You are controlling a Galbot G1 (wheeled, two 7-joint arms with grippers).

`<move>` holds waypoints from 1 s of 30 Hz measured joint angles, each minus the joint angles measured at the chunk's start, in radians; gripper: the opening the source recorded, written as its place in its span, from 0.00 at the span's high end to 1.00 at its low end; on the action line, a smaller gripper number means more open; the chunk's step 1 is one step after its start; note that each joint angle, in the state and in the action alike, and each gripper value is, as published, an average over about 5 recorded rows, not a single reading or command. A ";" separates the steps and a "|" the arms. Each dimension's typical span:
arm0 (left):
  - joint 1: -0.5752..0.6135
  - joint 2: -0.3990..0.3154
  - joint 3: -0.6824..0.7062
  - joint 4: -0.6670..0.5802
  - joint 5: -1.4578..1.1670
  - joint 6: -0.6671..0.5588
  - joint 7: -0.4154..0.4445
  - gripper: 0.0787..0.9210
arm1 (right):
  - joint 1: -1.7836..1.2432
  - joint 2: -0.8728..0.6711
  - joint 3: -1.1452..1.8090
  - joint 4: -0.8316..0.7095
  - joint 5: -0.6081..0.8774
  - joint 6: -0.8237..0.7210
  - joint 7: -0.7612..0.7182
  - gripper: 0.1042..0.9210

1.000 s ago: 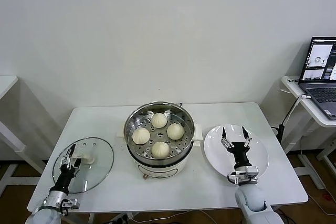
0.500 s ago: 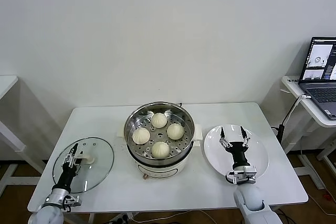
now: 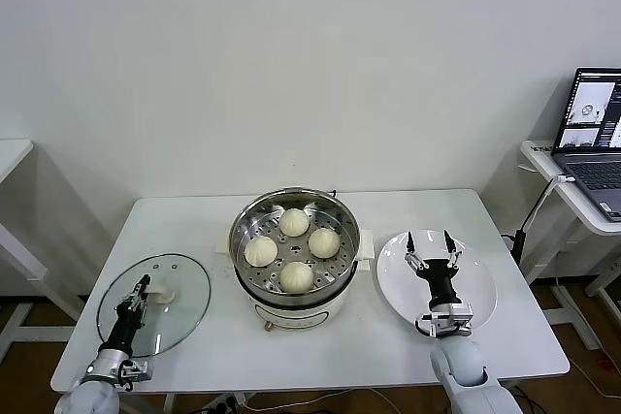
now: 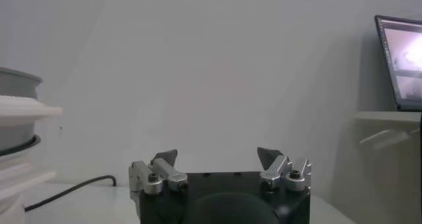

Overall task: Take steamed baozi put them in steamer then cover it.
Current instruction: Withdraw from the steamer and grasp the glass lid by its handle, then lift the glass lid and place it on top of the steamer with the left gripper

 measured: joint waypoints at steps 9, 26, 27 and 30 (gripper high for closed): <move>0.027 0.018 -0.021 -0.060 -0.042 0.005 0.008 0.87 | 0.003 0.002 0.000 -0.002 -0.003 0.001 0.001 0.12; 0.127 0.056 -0.091 -0.575 -0.164 0.189 0.122 0.87 | -0.002 -0.009 0.011 0.008 0.001 -0.011 0.007 0.12; 0.128 0.054 -0.079 -0.611 -0.168 0.206 0.135 0.87 | -0.003 -0.010 0.012 0.007 0.001 -0.013 0.007 0.12; 0.123 0.047 -0.020 -0.713 -0.175 0.266 0.178 0.87 | -0.004 -0.010 0.017 0.004 0.000 -0.017 0.009 0.12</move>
